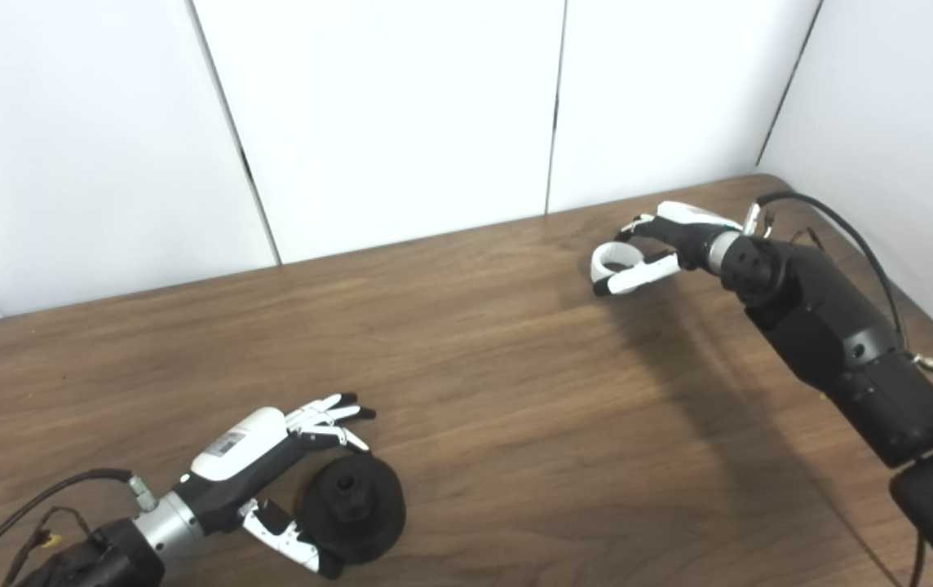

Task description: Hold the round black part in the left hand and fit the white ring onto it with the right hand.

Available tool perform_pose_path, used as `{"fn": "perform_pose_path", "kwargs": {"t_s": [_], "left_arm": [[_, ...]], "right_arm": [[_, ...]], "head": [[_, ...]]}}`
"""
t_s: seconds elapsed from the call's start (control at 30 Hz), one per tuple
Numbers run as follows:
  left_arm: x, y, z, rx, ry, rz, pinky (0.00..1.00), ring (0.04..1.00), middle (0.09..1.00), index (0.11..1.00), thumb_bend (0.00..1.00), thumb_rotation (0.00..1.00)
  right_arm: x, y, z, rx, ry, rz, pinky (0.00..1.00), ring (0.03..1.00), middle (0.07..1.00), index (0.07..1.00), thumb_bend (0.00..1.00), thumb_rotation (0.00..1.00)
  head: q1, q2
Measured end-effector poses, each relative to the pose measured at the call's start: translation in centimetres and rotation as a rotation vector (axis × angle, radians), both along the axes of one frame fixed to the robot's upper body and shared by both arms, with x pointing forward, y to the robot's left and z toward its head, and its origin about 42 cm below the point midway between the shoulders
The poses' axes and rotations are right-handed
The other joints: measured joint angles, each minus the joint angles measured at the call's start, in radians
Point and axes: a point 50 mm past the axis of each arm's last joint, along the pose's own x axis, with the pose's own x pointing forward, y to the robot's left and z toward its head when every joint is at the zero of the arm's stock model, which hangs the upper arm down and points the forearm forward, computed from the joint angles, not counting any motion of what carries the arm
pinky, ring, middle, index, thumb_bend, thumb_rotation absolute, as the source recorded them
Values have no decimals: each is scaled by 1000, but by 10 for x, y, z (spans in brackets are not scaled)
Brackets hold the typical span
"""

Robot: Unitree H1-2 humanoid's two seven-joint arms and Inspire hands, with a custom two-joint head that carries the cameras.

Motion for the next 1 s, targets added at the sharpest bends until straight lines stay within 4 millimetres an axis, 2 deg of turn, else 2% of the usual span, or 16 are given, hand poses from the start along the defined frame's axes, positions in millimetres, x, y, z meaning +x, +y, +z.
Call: {"fn": "perform_pose_path", "kwargs": {"t_s": [0.33, 0.47, 0.6, 0.8, 1.0], "left_arm": [[-1, 2, -1, -4, 8, 6, 982, 993, 922, 488, 522, 67], [-1, 3, -1, -3, 9, 6, 984, 995, 925, 488, 522, 67], [-2, 3, 0, -1, 10, 4, 974, 995, 926, 488, 522, 68], [-4, 4, 1, 2, 10, 3, 979, 996, 926, 488, 522, 67], [-5, 5, 0, 1, 10, 4, 972, 999, 927, 488, 522, 69]], "right_arm": [[2, 0, -3, 9, 3, 0, 960, 977, 1000, 875, 1000, 652], [3, 1, -2, -5, -45, 12, 841, 928, 966, 823, 970, 472], [4, 1, -2, -15, -97, 13, 799, 906, 944, 785, 918, 374], [3, 4, -4, -17, -135, 25, 784, 888, 925, 752, 879, 303], [1, 3, -7, -18, -158, 15, 766, 873, 902, 738, 865, 278]], "head": [[5, 2], [8, 3], [9, 6], [14, 9], [9, 14]]}}
